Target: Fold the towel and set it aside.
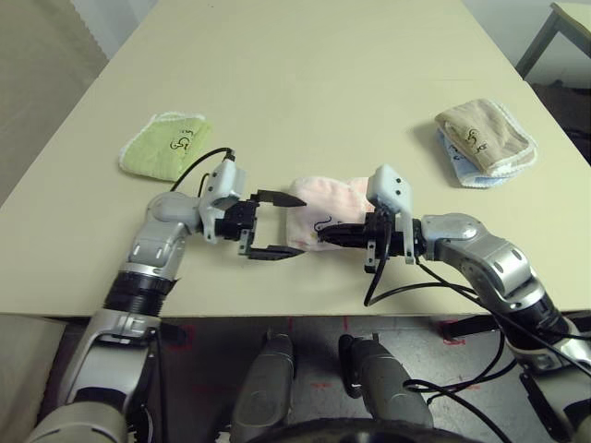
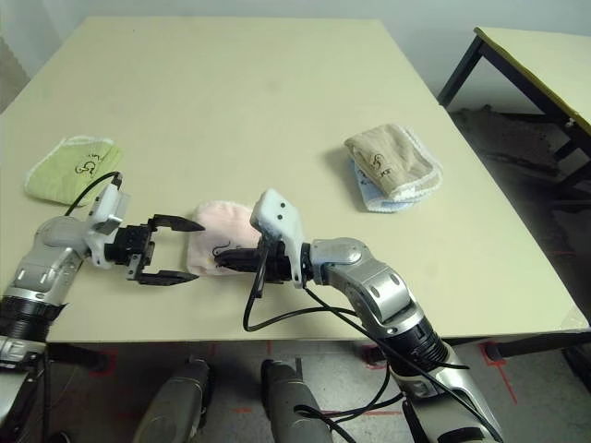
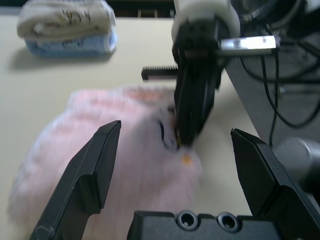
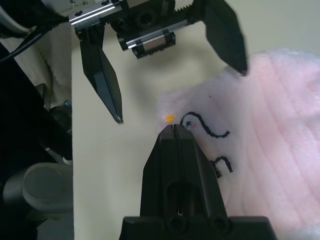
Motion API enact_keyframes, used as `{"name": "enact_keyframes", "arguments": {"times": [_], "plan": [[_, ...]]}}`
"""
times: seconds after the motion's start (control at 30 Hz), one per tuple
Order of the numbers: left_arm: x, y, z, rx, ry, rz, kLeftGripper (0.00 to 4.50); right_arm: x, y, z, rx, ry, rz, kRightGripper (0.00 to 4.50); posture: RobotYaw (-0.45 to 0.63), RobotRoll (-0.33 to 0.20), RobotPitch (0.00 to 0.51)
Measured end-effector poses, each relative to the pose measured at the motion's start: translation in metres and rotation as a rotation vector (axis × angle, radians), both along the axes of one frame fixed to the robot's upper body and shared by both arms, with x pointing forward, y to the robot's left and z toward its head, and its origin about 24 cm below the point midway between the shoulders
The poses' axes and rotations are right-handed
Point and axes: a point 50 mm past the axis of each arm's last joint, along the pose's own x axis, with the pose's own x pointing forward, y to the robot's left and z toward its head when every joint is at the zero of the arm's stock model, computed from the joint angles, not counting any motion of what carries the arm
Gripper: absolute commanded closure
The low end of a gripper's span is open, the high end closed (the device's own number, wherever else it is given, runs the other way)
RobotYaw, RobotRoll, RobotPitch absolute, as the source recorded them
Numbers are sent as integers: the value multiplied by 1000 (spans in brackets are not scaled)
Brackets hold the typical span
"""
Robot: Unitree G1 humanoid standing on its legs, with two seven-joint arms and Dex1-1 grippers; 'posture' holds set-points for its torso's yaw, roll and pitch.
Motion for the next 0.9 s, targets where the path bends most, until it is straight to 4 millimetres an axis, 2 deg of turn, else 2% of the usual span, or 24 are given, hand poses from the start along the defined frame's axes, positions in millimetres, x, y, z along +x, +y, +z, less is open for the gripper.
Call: {"name": "enact_keyframes", "arguments": {"times": [0.1, 0.17, 0.3, 0.33, 0.47, 0.6, 0.73, 0.77, 0.9], "plan": [[2, -3, 1, -13, -9, 16, 0, 1, -1, -1, -5, 0, -9, 4453, -26, 0, 163], [2, -3, 2, -18, -16, 25, 200, 2, -1, -1, -8, -3, -10, 4500, -24, 0, 161], [6, 2, 9, -20, -24, 64, 200, 2, -1, 1, -7, -9, -6, 4500, -12, 0, 160], [7, 5, 12, -23, -20, 72, 354, 3, -1, 2, -6, -13, -4, 4500, -11, 0, 160], [7, 12, 19, -21, -14, 69, 1385, 9, 1, 17, 27, -52, -10, 4500, -11, 0, 159], [6, 13, 19, -10, -13, 55, 2808, 13, 8, 32, 76, -87, -5, 4500, -14, 0, 158], [5, 11, 17, -13, -8, 48, 4268, 15, 10, 30, 84, -77, -19, 4500, -14, 0, 158], [5, 11, 17, -13, -6, 53, 4493, 16, 8, 28, 79, -75, -30, 4500, -11, 0, 156], [6, -4, 10, -27, -3, 41, 4493, 15, 11, 14, 57, -45, -27, 4500, -2, 0, 156]]}}
